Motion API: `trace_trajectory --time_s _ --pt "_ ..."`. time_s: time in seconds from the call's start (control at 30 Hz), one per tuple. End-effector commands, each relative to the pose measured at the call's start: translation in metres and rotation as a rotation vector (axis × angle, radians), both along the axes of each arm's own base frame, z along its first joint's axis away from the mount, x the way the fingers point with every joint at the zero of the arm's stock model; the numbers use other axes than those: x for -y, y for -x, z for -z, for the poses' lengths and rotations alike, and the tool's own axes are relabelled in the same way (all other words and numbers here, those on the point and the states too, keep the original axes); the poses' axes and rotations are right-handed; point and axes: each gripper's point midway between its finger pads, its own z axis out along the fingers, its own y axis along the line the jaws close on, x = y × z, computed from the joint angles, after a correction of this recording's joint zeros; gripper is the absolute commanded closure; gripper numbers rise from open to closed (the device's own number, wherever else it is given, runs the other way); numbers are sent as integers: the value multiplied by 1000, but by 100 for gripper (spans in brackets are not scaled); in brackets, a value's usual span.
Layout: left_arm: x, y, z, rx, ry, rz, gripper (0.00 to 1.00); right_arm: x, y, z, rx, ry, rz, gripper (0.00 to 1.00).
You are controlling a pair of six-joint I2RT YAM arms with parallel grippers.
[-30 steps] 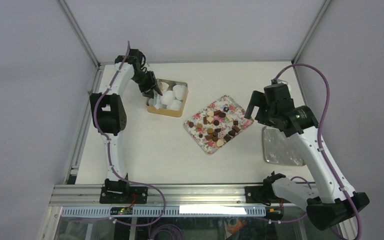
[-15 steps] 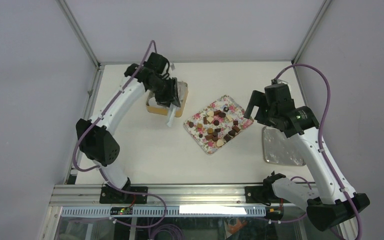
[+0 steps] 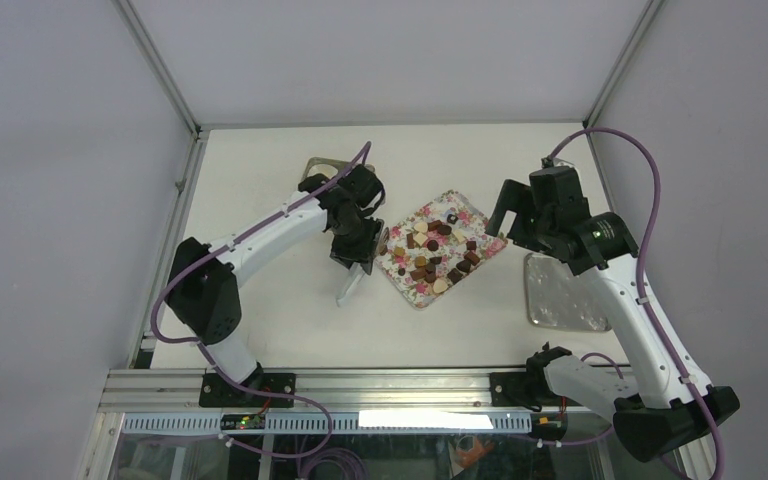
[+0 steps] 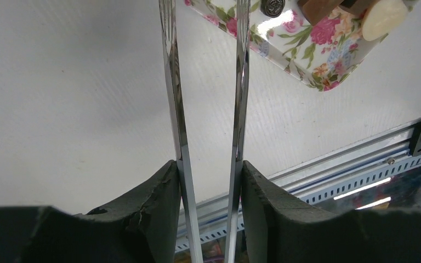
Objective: Pack the chocolate
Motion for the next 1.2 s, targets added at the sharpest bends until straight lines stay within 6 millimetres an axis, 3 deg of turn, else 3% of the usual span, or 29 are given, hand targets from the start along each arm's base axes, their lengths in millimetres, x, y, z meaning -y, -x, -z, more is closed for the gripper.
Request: trace_trajectory --time_s 0.0,0.57,0.9,1.17 --pt "14 -13 -4 79 15 37 59 -5 -7 -10 43 -42 6 2" --pt "13 -8 18 30 -76 44 52 -8 -9 -9 39 -53 2 2" --pt "16 -11 31 0 -103 45 53 -10 -9 -11 40 -58 -5 2" --pt "21 -9 28 -16 -90 62 56 -10 -10 -11 42 -59 -5 2"
